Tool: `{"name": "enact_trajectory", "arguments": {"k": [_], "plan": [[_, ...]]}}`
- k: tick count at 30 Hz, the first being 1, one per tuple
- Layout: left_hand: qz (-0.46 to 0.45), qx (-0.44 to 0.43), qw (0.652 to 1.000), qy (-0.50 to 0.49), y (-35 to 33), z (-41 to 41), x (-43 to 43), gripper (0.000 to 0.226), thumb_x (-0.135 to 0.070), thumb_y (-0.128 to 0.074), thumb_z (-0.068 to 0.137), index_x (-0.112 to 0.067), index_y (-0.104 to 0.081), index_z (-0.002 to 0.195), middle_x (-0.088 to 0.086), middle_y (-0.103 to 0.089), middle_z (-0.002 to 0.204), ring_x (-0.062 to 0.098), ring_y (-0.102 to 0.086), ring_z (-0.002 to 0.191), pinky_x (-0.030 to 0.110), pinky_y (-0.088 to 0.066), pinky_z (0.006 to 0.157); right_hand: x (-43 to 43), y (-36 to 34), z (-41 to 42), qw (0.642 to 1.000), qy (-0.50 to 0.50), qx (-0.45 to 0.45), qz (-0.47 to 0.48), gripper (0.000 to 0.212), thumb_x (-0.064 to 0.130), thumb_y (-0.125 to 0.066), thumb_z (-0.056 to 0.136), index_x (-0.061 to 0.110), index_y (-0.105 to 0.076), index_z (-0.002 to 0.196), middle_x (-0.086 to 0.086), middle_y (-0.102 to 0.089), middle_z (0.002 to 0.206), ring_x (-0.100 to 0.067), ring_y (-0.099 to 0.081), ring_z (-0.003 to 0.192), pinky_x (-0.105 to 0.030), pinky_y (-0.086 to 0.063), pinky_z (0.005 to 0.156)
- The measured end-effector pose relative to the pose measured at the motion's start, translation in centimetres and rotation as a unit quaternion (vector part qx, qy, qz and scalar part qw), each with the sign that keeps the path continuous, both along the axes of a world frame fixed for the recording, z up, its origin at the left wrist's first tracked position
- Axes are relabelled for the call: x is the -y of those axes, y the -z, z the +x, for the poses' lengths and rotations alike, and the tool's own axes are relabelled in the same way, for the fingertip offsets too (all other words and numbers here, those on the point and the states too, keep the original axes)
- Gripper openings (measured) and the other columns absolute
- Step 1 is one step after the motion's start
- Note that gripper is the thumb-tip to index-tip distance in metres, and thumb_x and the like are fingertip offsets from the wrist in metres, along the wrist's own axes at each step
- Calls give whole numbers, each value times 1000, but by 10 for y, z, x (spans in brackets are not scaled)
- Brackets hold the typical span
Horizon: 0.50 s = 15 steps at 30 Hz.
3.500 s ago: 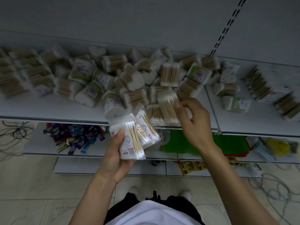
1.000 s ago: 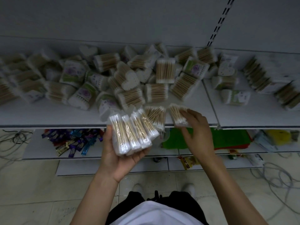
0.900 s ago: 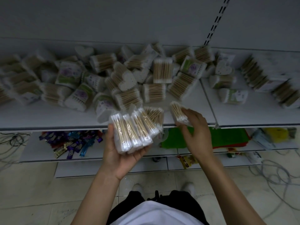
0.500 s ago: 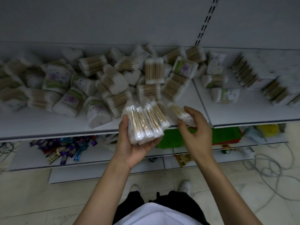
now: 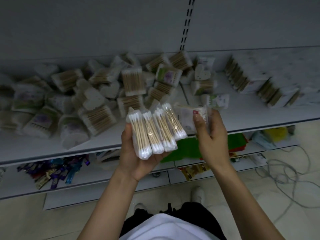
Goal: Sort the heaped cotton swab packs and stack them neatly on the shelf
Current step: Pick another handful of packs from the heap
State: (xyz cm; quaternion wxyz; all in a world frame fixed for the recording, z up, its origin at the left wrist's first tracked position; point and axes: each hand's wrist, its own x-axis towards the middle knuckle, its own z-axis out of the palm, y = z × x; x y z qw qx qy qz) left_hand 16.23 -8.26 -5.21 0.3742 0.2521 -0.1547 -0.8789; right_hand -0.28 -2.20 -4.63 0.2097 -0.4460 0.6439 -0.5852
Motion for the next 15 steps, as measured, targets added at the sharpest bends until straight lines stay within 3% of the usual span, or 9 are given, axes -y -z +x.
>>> {"name": "enact_trajectory", "arguments": {"k": [1, 3, 6, 8, 9, 12, 15], "plan": [[-23, -98, 995, 23, 10, -8, -2, 57, -44, -64, 87, -4, -56, 128, 16, -60, 127, 29, -55, 121, 44, -33, 109, -2, -2, -11, 1000, -3, 4, 1, 25, 28, -50, 96, 14, -55, 117, 11, -65, 107, 2, -61, 100, -11, -46, 81], [-23, -136, 990, 34, 20, -29, -6, 56, -48, -52, 93, -9, -55, 133, 11, -57, 134, 26, -50, 127, 43, -29, 113, -5, -3, -35, 1000, -2, 0, 7, 18, 25, -52, 97, 15, -56, 112, 11, -66, 102, -1, -62, 95, -16, -49, 79], [-48, -121, 988, 86, 9, -74, -16, 61, -50, -86, 59, -15, -74, 108, 7, -70, 114, 24, -66, 107, 42, -52, 94, -7, -5, -75, 1000, 14, -11, 22, 16, 26, -58, 94, 23, -53, 109, 12, -63, 99, -8, -64, 89, -32, -56, 75], [-42, -118, 991, 42, 5, -105, -20, 71, -48, -95, 31, -15, -79, 92, 10, -73, 101, 26, -71, 90, 42, -59, 76, -7, -10, -105, 999, 29, -26, 17, 17, 29, -61, 91, 26, -52, 106, 18, -62, 97, -6, -64, 85, -26, -54, 71], [-37, -107, 993, 33, 2, -121, -23, 73, -47, -95, 26, -14, -79, 90, 10, -73, 99, 27, -72, 88, 42, -59, 74, -7, -14, -121, 999, 34, -37, 9, 15, 30, -61, 91, 26, -53, 102, 22, -61, 92, -1, -62, 80, -18, -50, 67], [-24, -90, 995, 34, 2, -159, -26, 72, -48, -95, 28, -15, -78, 90, 9, -73, 99, 26, -71, 88, 42, -58, 77, -9, -22, -168, 996, 34, -88, 7, 9, 30, -59, 92, 24, -55, 97, 24, -58, 78, 6, -55, 71, -7, -39, 60], [-20, -108, 993, 41, 6, -194, -31, 69, -48, -94, 35, -15, -77, 93, 8, -72, 102, 26, -70, 91, 41, -57, 80, -9, -21, -213, 986, 21, -162, 19, 16, 33, -58, 93, 26, -58, 108, 19, -61, 94, 9, -55, 83, -6, -39, 69]]}}
